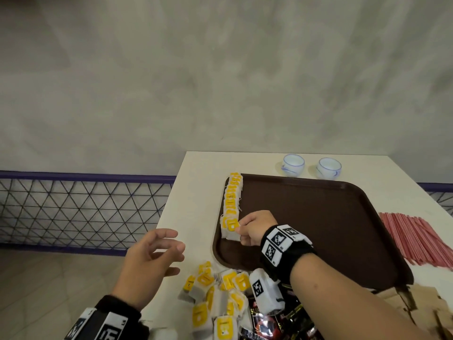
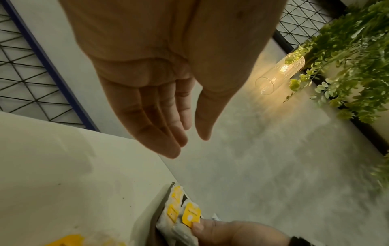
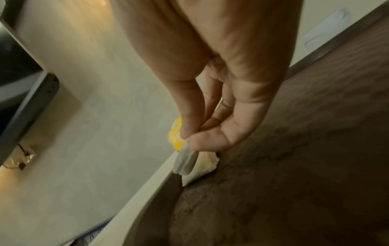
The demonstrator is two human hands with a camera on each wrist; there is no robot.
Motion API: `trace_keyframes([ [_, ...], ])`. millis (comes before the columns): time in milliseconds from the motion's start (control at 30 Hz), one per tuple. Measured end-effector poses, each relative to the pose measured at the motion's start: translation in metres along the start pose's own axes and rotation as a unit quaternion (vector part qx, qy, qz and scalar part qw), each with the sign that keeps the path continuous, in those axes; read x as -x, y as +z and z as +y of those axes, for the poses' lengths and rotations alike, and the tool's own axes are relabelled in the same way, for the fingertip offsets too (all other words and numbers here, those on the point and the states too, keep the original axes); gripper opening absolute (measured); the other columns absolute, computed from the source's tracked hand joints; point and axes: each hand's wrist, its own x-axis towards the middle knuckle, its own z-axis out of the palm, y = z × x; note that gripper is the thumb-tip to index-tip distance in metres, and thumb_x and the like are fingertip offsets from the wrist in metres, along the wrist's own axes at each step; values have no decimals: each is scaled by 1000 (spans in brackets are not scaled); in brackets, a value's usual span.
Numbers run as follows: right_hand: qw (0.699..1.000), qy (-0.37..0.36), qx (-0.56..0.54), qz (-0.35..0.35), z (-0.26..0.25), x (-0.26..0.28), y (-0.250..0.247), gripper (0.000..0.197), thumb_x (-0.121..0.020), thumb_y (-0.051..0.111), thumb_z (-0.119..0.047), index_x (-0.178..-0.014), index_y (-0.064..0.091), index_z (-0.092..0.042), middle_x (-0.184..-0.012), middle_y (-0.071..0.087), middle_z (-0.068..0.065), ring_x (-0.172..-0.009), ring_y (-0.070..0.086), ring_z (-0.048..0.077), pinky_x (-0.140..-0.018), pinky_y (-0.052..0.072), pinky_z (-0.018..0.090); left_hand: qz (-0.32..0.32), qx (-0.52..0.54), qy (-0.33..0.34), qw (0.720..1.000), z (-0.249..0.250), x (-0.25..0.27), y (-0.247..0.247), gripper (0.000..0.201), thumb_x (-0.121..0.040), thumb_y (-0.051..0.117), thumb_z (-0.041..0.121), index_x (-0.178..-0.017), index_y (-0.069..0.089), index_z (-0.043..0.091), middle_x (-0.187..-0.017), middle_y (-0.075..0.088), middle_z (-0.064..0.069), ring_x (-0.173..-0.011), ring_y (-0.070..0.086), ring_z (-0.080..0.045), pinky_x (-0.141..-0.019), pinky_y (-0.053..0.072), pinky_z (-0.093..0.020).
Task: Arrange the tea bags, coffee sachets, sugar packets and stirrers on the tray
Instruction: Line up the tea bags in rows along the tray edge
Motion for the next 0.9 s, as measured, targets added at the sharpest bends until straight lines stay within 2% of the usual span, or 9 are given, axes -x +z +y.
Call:
trace_keyframes([
  [100,998,-11,60,-22,-3,-13,10,21,-82,68,1,-69,59,-13,-73,63,10,-61,62,22,-60,59,33,7,-14,2,1000,-5,-1,-7,17,-82,66,-1,-95,64,9,-74,69,-8,-72,67,-25,-56,56,-31],
  [200,993,-28,115,-24,-4,-18,15,20,-87,63,-6,-73,52,-17,-76,60,4,-66,63,17,-60,58,24,9,-22,6,1000,-7,-2,-10,16,-82,66,0,-95,64,8,-79,68,-11,-73,67,-25,-58,55,-31],
  [367,985,-49,163,3,-1,-21,22,22,-81,70,-6,-73,51,-15,-95,61,11,-91,69,28,-77,60,37,9,-20,-6,1000,-8,-2,-10,14,-82,66,-1,-92,64,8,-77,68,-8,-69,66,-22,-60,54,-32],
  [433,987,-30,154,16,-4,-18,25,15,-80,73,-8,-84,59,-8,-97,64,11,-87,69,28,-76,60,39,11,-26,-7,1000,-8,0,-9,13,-81,67,-1,-91,65,8,-76,67,-6,-69,66,-21,-60,53,-32],
  [500,975,-32,211,57,-6,-15,25,28,-76,79,-18,-96,65,-4,-100,68,11,-88,70,28,-78,60,39,9,-40,-5,999,-9,2,-7,13,-82,67,0,-92,65,8,-78,67,-7,-69,65,-22,-59,53,-30],
  [633,954,-91,276,71,-25,5,8,32,-76,78,-28,-96,68,-6,-98,70,11,-83,68,27,-79,59,37,-15,-113,2,994,-14,8,2,10,-81,70,4,-88,66,10,-77,68,-5,-67,63,-22,-54,51,-24],
  [700,958,-118,254,53,-40,24,-6,23,-80,74,-27,-85,64,-8,-91,70,14,-73,62,24,-74,58,37,-50,-191,10,980,-21,17,13,9,-78,74,13,-82,68,18,-77,69,-1,-65,62,-19,-57,52,-25],
  [800,981,-149,127,4,-57,62,-27,16,-85,70,-22,-78,59,-12,-77,64,10,-58,55,17,-50,47,26,-108,-313,11,943,-29,33,36,23,-71,79,35,-89,66,27,-90,65,8,-68,58,-7,-66,51,-19],
  [900,978,-189,79,-32,-55,102,-48,13,-86,69,-24,-84,61,-14,-74,64,4,-58,55,12,-49,44,21,-140,-491,53,858,-36,39,55,53,-70,73,52,-114,56,29,-109,55,9,-94,53,-11,-81,43,-23],
])
